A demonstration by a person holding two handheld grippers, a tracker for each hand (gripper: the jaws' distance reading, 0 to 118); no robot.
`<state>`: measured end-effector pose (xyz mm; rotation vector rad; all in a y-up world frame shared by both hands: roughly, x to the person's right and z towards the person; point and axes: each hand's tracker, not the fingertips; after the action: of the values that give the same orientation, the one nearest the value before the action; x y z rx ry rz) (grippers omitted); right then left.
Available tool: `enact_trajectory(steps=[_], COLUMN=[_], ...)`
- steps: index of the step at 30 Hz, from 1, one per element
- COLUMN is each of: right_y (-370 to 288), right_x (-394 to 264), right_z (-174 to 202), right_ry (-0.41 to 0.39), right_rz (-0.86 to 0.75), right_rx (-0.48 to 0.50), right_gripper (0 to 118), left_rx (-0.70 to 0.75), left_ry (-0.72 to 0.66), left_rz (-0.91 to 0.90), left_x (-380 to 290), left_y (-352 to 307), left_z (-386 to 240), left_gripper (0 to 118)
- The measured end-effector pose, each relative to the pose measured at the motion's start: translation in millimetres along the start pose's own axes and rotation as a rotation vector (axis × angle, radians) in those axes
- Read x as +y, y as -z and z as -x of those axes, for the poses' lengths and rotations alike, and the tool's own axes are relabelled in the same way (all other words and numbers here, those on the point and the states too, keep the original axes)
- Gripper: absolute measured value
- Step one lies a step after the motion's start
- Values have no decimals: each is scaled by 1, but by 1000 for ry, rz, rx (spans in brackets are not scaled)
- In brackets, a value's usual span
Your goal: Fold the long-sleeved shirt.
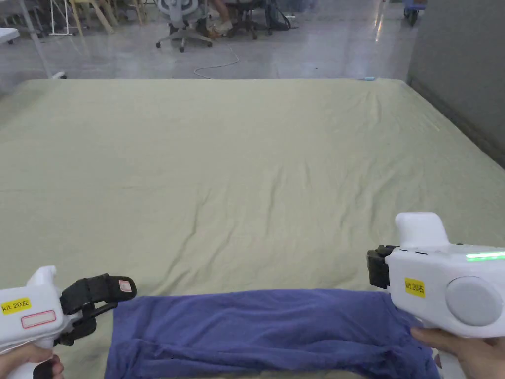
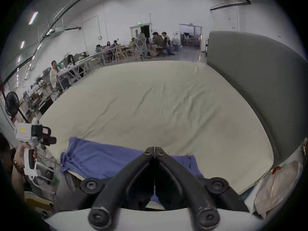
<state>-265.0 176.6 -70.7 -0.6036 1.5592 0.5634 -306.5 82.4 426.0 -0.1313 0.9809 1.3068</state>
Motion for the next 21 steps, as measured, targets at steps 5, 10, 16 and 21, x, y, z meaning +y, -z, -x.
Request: enact_trajectory(steps=[5,10,16,21], right_y=[0,2,3,4], right_x=[1,0,-1,0], right_z=[5,6,11,14], right_ry=[-5,28,8,-1], right_rz=[1,9,16,30], right_rx=[38,101,103,92], right_gripper=[0,0,0,0], left_rx=[-40,-92,-92,218], left_ry=[-78,-66,-46,216], left_rz=[137,92,114,173], left_x=[-5,-7,6,2], left_y=[26,57,86,68], left_z=[38,39,43,34], left_gripper=[116,118,118,3])
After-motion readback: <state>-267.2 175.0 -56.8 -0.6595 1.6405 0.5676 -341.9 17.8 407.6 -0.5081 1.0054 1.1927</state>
